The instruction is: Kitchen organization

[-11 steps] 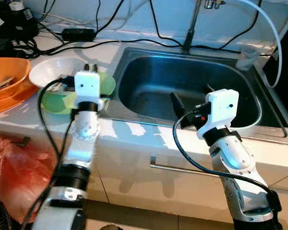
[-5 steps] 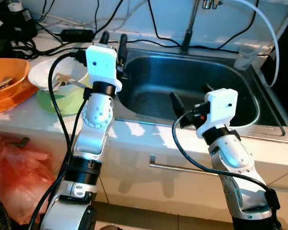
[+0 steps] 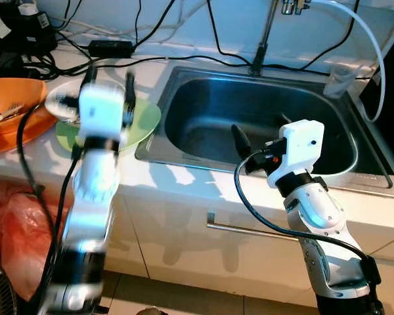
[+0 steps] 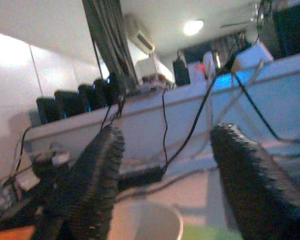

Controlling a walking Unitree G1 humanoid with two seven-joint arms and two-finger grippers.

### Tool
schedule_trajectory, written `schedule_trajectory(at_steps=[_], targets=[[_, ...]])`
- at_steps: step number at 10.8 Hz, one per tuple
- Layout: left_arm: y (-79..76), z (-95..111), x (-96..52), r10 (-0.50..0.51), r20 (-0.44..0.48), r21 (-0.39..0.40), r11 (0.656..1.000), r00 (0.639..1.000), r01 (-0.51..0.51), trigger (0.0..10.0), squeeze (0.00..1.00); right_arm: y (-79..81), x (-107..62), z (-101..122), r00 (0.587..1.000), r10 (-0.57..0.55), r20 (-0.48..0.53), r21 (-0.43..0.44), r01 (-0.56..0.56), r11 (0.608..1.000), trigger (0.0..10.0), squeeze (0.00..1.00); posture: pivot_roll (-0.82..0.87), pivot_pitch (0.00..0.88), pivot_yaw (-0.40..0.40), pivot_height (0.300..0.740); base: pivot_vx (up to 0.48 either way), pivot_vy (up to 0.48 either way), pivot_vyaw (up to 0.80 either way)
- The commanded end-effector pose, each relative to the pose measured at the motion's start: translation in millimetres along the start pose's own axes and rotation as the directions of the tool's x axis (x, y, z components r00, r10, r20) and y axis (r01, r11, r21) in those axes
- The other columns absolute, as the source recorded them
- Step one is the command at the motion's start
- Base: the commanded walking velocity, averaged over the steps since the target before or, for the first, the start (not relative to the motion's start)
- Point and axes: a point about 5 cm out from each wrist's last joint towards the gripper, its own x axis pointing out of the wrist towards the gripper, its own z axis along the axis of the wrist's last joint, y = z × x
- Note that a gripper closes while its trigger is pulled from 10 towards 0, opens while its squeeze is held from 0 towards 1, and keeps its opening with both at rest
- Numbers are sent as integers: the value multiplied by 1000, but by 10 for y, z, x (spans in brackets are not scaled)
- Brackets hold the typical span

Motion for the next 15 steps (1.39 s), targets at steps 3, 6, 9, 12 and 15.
schedule_trajectory(at_steps=[3, 6, 9, 12, 15], targets=[[-92, 21, -97, -51, -38, -57, 997, 998, 48, 10000, 1000, 36, 46, 12, 999, 37, -1, 30, -37, 999, 10000, 0, 17, 15, -46, 740, 0, 0, 0], [-75, 20, -164, -55, -57, -50, 997, 997, 52, 10000, 1000, 51, 10, -24, 978, 202, -54, 149, -192, 970, 10000, 0, 21, 15, -50, 740, 0, 0, 0], [-58, 24, -198, -60, -73, -44, 997, 996, 57, 10000, 1000, 98, -81, -39, 924, 374, -81, 188, -354, 916, 10000, 0, 24, 16, -52, 740, 0, 0, 0], [-67, -35, -288, -70, -139, -63, 996, 988, 62, 10000, 1000, 37, -114, -31, 888, 447, -108, 176, -425, 888, 10000, 0, 30, 23, -54, 740, 0, 0, 0], [-48, -69, -343, -80, -156, -34, 997, 984, 75, 10000, 0, 5, -110, -56, 883, 450, -129, 144, -433, 890, 10000, 0, 37, 28, -53, 740, 0, 0, 0]])
